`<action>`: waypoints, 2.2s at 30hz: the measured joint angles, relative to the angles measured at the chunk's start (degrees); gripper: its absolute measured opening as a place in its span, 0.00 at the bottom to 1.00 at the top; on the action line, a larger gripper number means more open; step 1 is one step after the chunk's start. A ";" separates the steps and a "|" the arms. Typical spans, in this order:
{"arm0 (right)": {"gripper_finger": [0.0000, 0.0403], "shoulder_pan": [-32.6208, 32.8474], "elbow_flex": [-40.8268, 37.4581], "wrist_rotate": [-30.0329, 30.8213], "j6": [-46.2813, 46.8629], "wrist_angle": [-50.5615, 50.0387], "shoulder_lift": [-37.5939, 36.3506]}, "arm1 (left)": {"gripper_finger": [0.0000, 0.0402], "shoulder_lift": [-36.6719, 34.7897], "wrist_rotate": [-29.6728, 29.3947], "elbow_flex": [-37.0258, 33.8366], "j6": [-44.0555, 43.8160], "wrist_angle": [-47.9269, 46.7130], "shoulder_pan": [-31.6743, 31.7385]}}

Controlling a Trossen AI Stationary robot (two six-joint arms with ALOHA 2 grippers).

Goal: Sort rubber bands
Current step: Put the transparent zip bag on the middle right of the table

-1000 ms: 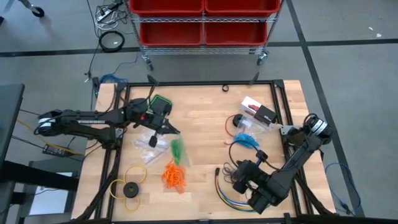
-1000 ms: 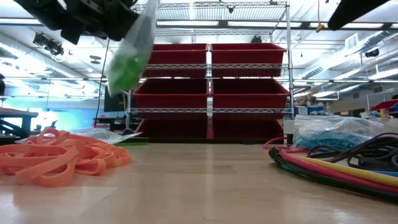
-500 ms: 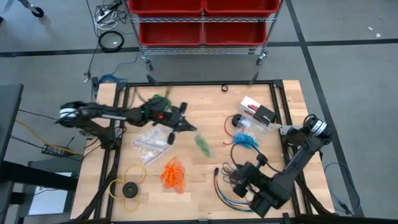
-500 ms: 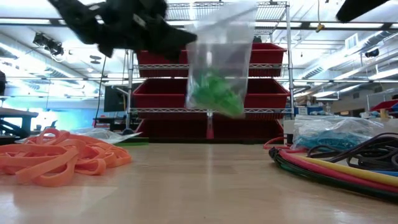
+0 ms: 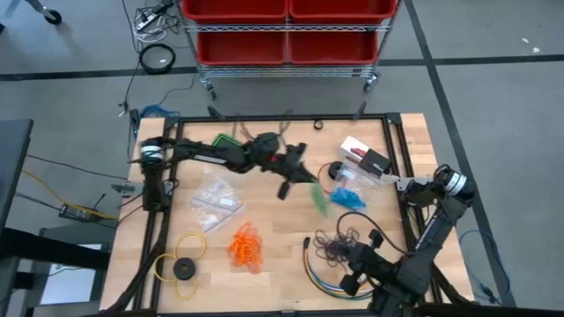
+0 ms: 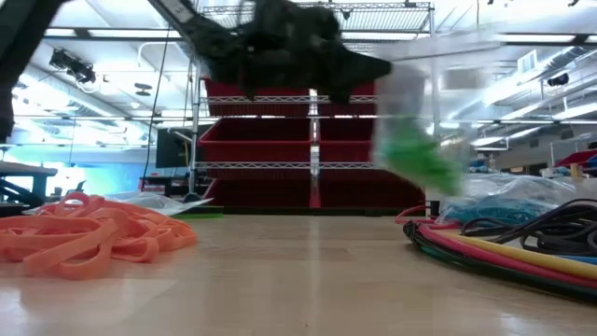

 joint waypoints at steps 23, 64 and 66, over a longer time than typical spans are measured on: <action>0.00 -0.41 -0.01 2.90 -1.64 0.64 0.02 | 0.52 21.73 2.47 26.18 -12.91 -13.68 6.77; 0.24 -15.60 -12.79 -10.93 -30.30 31.94 0.17 | 0.45 1.75 14.25 5.54 28.64 -63.75 -0.31; 0.26 -17.45 -12.79 -12.56 -33.34 31.99 0.17 | 0.45 1.76 11.47 0.67 25.34 -56.80 -2.53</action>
